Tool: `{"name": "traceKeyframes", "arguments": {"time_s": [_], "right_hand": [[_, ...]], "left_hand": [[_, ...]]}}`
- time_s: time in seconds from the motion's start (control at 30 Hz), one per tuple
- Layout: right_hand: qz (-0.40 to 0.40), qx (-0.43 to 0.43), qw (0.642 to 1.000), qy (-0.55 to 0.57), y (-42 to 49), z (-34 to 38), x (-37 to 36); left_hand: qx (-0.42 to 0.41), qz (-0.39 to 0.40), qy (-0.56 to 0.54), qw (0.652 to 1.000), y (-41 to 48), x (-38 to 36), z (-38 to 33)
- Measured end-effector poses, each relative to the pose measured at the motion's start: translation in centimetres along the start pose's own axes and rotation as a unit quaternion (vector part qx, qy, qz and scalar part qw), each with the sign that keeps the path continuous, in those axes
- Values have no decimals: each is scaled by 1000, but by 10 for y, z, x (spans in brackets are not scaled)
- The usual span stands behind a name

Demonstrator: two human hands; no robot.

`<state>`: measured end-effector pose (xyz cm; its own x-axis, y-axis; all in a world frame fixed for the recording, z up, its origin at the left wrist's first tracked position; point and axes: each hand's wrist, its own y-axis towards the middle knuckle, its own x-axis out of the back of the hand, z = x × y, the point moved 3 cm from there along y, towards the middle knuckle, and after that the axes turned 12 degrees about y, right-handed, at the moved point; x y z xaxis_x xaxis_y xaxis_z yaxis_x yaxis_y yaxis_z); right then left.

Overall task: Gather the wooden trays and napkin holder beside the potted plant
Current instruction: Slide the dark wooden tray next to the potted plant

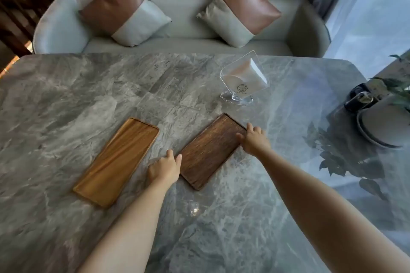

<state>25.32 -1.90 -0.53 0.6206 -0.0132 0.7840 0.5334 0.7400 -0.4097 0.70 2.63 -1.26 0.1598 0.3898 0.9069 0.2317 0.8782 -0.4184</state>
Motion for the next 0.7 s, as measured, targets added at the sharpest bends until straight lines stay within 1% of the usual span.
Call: {"name": "traceKeyframes", "arguments": {"time_s": [0.2, 0.4, 0.53, 0.7], "right_hand": [[53, -7, 998, 17, 23, -6, -5], [74, 7, 997, 25, 36, -6, -7], [84, -7, 996, 36, 39, -9, -6], [88, -23, 994, 53, 38, -21, -4]], "left_hand": [[54, 14, -12, 998, 0, -12, -12], [92, 10, -15, 996, -1, -12, -23], [125, 11, -69, 990, 1, -15, -25], [169, 40, -138, 975, 8, -16, -29]]}}
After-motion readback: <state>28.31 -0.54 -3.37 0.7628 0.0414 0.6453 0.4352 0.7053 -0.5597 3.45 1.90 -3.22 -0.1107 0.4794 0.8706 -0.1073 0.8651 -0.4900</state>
